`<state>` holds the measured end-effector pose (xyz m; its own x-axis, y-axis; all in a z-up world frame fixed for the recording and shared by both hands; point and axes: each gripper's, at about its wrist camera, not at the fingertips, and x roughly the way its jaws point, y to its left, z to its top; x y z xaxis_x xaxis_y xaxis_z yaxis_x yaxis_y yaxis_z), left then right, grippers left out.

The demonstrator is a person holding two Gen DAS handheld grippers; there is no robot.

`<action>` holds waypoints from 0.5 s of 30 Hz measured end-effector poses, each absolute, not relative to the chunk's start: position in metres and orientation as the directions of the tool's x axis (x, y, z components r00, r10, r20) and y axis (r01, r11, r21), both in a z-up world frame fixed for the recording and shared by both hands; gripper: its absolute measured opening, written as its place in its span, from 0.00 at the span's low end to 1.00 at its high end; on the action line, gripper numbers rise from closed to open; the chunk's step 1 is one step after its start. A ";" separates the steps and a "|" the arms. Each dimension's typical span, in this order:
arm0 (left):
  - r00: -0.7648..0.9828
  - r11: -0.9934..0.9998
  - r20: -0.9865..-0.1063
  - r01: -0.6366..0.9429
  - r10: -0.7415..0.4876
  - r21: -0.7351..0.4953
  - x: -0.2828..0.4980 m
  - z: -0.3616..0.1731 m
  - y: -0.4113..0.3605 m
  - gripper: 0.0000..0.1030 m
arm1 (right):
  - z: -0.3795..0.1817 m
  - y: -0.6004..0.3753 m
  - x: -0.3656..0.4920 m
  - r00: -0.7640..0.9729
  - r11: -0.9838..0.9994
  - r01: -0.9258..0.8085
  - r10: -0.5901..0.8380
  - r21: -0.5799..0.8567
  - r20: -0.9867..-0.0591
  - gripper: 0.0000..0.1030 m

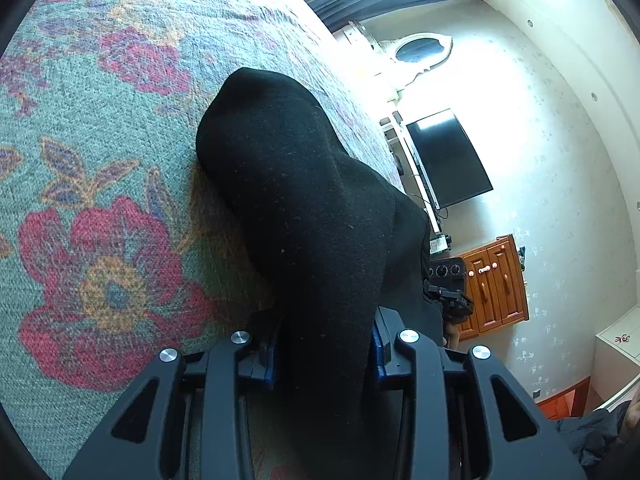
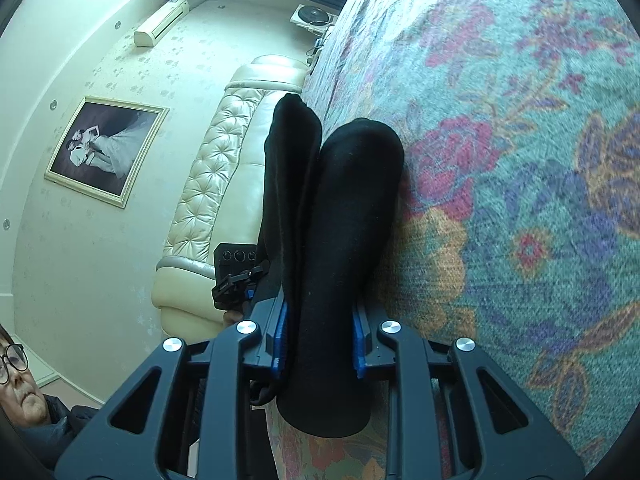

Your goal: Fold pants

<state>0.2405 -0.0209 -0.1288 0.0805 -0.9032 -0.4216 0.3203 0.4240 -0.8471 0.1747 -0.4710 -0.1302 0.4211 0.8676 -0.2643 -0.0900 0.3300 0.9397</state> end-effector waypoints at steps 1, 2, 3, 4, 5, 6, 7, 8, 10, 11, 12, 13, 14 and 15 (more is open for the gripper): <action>0.082 0.425 -0.422 0.318 -0.903 -0.848 0.241 -0.129 -0.022 0.34 | -0.129 -0.471 0.173 0.423 0.337 -0.089 0.865 0.937 -0.271 0.23; 0.082 0.428 -0.425 0.320 -0.901 -0.845 0.241 -0.129 -0.022 0.34 | -0.129 -0.471 0.172 0.426 0.340 -0.083 0.862 0.937 -0.276 0.23; 0.086 0.431 -0.427 0.322 -0.900 -0.843 0.241 -0.129 -0.022 0.34 | -0.130 -0.472 0.170 0.430 0.335 -0.074 0.861 0.939 -0.273 0.23; 0.087 0.434 -0.430 0.325 -0.898 -0.840 0.241 -0.129 -0.023 0.35 | -0.130 -0.472 0.168 0.435 0.333 -0.071 0.859 0.940 -0.271 0.23; 0.087 0.436 -0.433 0.327 -0.897 -0.838 0.241 -0.129 -0.024 0.35 | -0.130 -0.472 0.166 0.439 0.332 -0.066 0.857 0.941 -0.271 0.23; 0.087 0.436 -0.432 0.326 -0.898 -0.839 0.240 -0.130 -0.024 0.35 | -0.130 -0.472 0.165 0.442 0.331 -0.059 0.854 0.942 -0.273 0.23; 0.083 0.433 -0.430 0.325 -0.899 -0.841 0.241 -0.130 -0.024 0.35 | -0.130 -0.472 0.165 0.443 0.332 -0.057 0.854 0.941 -0.275 0.23; 0.079 0.430 -0.429 0.324 -0.900 -0.843 0.241 -0.130 -0.024 0.35 | -0.130 -0.472 0.165 0.444 0.330 -0.052 0.853 0.942 -0.274 0.23; 0.073 0.425 -0.426 0.321 -0.902 -0.846 0.244 -0.126 -0.032 0.35 | -0.130 -0.471 0.163 0.450 0.330 -0.040 0.849 0.943 -0.278 0.23; 0.070 0.422 -0.423 0.326 -0.903 -0.846 0.244 -0.126 -0.031 0.37 | -0.131 -0.471 0.162 0.451 0.329 -0.037 0.848 0.944 -0.278 0.23; 0.070 0.422 -0.424 0.331 -0.903 -0.844 0.244 -0.125 -0.031 0.38 | -0.131 -0.471 0.162 0.449 0.323 -0.034 0.850 0.946 -0.274 0.24; 0.074 0.423 -0.424 0.331 -0.903 -0.843 0.245 -0.125 -0.030 0.39 | -0.130 -0.471 0.162 0.450 0.325 -0.031 0.849 0.945 -0.277 0.24; 0.079 0.423 -0.422 0.326 -0.903 -0.845 0.244 -0.125 -0.029 0.41 | -0.129 -0.469 0.161 0.453 0.333 -0.031 0.845 0.942 -0.284 0.26; 0.086 0.421 -0.417 0.322 -0.905 -0.848 0.244 -0.125 -0.027 0.43 | -0.128 -0.468 0.161 0.456 0.339 -0.032 0.842 0.940 -0.288 0.26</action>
<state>0.2436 -0.0271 -0.1251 0.0863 -0.9048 -0.4169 0.3218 0.4213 -0.8479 0.1609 -0.4678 -0.1278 0.4562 0.8420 -0.2881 -0.0318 0.3389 0.9403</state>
